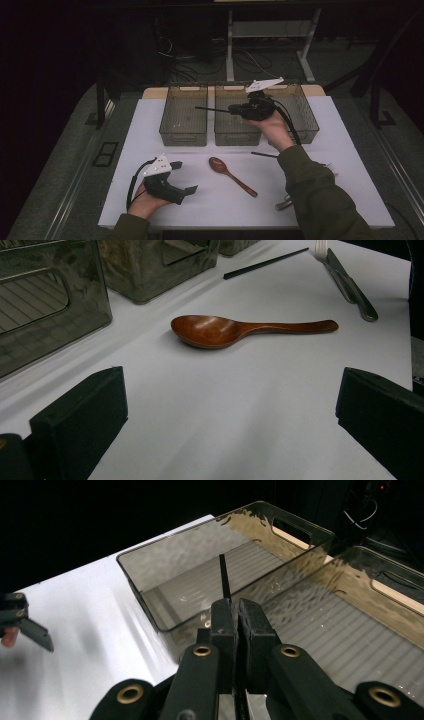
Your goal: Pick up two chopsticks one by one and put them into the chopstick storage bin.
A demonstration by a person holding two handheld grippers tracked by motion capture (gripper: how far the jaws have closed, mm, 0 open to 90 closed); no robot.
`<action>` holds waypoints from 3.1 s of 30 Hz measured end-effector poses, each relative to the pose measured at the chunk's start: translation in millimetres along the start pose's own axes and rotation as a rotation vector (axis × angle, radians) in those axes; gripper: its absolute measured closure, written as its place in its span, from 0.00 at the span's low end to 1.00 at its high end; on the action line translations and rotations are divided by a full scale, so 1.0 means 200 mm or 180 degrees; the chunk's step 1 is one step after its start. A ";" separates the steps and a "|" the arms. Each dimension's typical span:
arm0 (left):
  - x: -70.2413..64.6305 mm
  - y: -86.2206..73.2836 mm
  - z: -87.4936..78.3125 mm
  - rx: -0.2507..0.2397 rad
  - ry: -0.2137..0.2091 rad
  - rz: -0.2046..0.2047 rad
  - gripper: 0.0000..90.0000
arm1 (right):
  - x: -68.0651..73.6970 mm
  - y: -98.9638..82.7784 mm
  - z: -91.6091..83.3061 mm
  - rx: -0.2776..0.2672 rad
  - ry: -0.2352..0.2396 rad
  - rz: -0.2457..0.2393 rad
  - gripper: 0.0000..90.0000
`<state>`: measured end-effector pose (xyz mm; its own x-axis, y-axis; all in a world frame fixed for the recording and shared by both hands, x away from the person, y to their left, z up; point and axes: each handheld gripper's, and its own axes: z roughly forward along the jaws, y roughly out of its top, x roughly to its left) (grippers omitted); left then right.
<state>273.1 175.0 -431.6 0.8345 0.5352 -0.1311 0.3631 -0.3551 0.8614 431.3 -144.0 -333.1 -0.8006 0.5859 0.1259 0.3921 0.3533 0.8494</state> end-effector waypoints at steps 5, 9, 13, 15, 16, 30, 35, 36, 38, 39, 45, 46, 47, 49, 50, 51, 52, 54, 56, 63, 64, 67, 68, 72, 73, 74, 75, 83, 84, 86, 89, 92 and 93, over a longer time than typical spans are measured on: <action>0.00 0.00 0.00 0.0005 -0.0013 -0.0007 0.00 | 0.01 0.03 0.11 0.0055 -0.0025 0.0006 0.95; 0.00 0.00 0.00 0.0004 -0.0017 0.0002 0.00 | 0.02 0.05 0.22 0.0133 -0.0045 0.0009 0.95; 0.00 0.00 0.00 0.0021 -0.0019 0.0014 0.00 | 0.04 0.06 0.31 0.0227 -0.0077 0.0006 0.95; 0.00 0.00 0.00 0.0019 -0.0027 0.0010 0.00 | 0.05 0.06 0.36 0.0255 -0.0092 0.0020 0.95; 0.00 0.00 0.00 0.0012 -0.0028 0.0000 0.00 | 0.06 0.06 0.39 0.0268 -0.0084 0.0034 0.95; 0.00 0.00 0.00 -0.0004 -0.0055 0.0013 0.00 | 0.12 0.10 0.65 0.0436 -0.0173 0.0048 0.94; -0.01 0.00 0.00 -0.0005 -0.0063 0.0010 0.00 | 0.15 0.10 0.70 0.0489 -0.0197 0.0014 0.94; -0.01 0.00 0.00 -0.0003 -0.0062 0.0009 0.00 | 0.15 0.10 0.70 0.0498 -0.0199 0.0005 0.94; -0.01 0.00 0.00 -0.0006 -0.0066 0.0010 0.00 | 0.15 0.11 0.72 0.0513 -0.0212 -0.0010 0.94; -0.01 0.00 0.00 -0.0005 -0.0066 0.0012 0.00 | 0.16 0.11 0.72 0.0520 -0.0215 -0.0016 0.94; 0.00 0.00 0.00 -0.0009 -0.0072 0.0007 0.00 | 0.17 0.12 0.74 0.0465 -0.0165 0.0021 0.77; 0.00 0.00 0.00 -0.0008 -0.0073 0.0008 0.00 | 0.16 0.12 0.73 0.0464 -0.0166 0.0031 0.74; 0.00 0.00 0.00 -0.0007 -0.0073 0.0009 0.00 | 0.16 0.12 0.73 0.0458 -0.0158 0.0051 0.72; -0.01 0.00 0.00 -0.0002 -0.0072 0.0014 0.00 | 0.16 0.12 0.72 0.0452 -0.0112 0.0071 0.67; -0.01 0.00 0.00 -0.0004 -0.0070 0.0012 0.00 | 0.16 0.13 0.71 0.0450 -0.0109 0.0074 0.64; -0.01 0.00 0.00 -0.0002 -0.0070 0.0017 0.00 | 0.16 0.13 0.70 0.0432 -0.0091 0.0083 0.61; -0.01 0.00 0.00 0.0001 -0.0066 0.0020 0.00 | 0.16 0.13 0.69 0.0415 -0.0062 0.0098 0.58; -0.01 0.00 0.00 0.0001 -0.0066 0.0016 0.00 | 0.16 0.14 0.66 0.0397 -0.0021 0.0101 0.54; -0.01 0.00 0.00 0.0010 -0.0066 0.0011 0.00 | 0.17 0.14 0.62 0.0364 0.0018 0.0066 0.53; -0.01 0.00 0.01 0.0012 -0.0055 0.0022 0.00 | 0.18 0.12 0.47 0.0372 0.0176 0.0036 0.63; -0.01 0.00 0.01 0.0025 -0.0056 0.0027 0.00 | 0.19 0.11 0.45 0.0387 0.0212 0.0017 0.69; -0.01 0.00 0.01 0.0035 -0.0048 0.0037 0.00 | 0.21 0.08 0.40 0.0494 0.0250 -0.0079 0.83; -0.01 0.00 0.01 0.0032 -0.0048 0.0035 0.00 | 0.22 0.07 0.38 0.0518 0.0273 -0.0104 0.87; -0.01 0.00 0.01 0.0019 -0.0044 0.0019 0.00 | 0.24 0.03 0.32 0.0588 0.0290 -0.0170 0.98; -0.01 0.00 0.01 0.0028 -0.0042 0.0030 0.00 | 0.24 0.02 0.32 0.0604 0.0298 -0.0185 0.99; -0.01 0.00 0.01 0.0026 -0.0041 0.0034 0.00 | 0.25 0.01 0.31 0.0618 0.0308 -0.0175 0.99; -0.01 0.00 0.01 0.0028 -0.0042 0.0034 0.00 | 0.25 0.00 0.31 0.0634 0.0293 -0.0188 0.99; -0.01 0.00 0.01 0.0042 -0.0041 0.0040 0.00 | 0.25 -0.08 0.33 0.0681 0.0293 -0.0157 0.99; -0.01 0.00 0.01 0.0044 -0.0042 0.0043 0.00 | 0.25 -0.08 0.34 0.0682 0.0281 -0.0148 0.99; -0.01 0.00 0.01 0.0047 -0.0044 0.0043 0.00 | 0.25 -0.08 0.35 0.0677 0.0286 -0.0139 0.99; -0.02 0.00 0.01 0.0011 -0.0050 0.0012 0.00 | 0.24 -0.08 0.39 0.0656 0.0263 -0.0123 0.99; -0.01 0.00 0.01 0.0022 -0.0052 0.0027 0.00 | 0.24 -0.08 0.40 0.0611 0.0261 -0.0117 0.99; -0.01 0.00 0.01 0.0013 -0.0048 0.0016 0.00 | 0.24 -0.07 0.39 0.0597 0.0264 -0.0106 0.99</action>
<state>272.0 172.8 -432.4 0.8425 0.5217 -0.1342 0.3605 -0.3609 0.8601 422.9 -63.7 -379.8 -0.8461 0.5122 0.1476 0.4359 0.5056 0.7445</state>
